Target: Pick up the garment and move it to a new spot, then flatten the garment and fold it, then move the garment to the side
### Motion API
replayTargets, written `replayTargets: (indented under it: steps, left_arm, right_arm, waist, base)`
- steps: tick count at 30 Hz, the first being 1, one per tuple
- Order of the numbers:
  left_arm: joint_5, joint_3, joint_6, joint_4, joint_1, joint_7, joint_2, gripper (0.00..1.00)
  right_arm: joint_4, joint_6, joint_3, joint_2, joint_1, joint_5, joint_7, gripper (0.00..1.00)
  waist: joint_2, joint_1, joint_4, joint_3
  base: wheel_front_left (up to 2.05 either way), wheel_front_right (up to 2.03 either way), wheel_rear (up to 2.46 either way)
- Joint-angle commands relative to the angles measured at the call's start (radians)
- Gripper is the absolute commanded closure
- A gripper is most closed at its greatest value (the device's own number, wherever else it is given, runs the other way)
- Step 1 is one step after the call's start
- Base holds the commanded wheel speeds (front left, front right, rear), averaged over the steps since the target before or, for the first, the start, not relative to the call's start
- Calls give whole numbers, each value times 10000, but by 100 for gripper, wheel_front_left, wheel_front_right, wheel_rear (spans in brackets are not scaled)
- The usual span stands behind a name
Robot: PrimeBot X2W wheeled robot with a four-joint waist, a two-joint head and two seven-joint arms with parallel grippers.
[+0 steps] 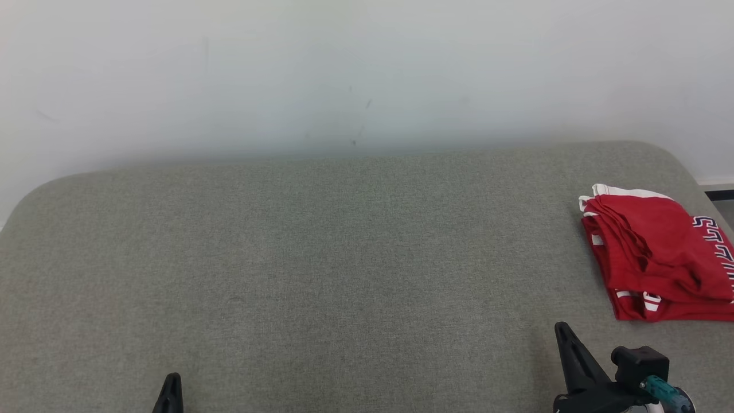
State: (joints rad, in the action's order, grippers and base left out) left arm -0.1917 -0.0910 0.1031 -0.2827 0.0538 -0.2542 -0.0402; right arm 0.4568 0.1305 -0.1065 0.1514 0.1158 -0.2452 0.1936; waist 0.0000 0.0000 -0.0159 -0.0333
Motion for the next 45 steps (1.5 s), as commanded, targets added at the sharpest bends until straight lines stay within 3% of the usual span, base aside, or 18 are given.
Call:
replayTargets:
  steps: [1, 20, 45]
  left_arm:
    - [-514, -99, 12, 64, -198, 159, -29, 100]
    - [-3930, -72, 82, 217, -523, 980, -52, 100]
    - [-7300, -125, 149, 289, -911, 1861, -78, 100]
  right_arm:
    - [-166, 0, 138, -12, 210, -493, -107, 100]
    - [-706, 1, 629, -258, 122, -3767, -816, 100]
    - [-1189, 2, 1150, -505, 64, -7001, -1557, 100]
  waist:
    - [0, 0, 2, 6]
    - [0, 0, 27, 62]
    - [0, 0, 58, 132]
  base:
    - [0, 0, 0]
    - [0, 0, 0]
    - [0, 0, 0]
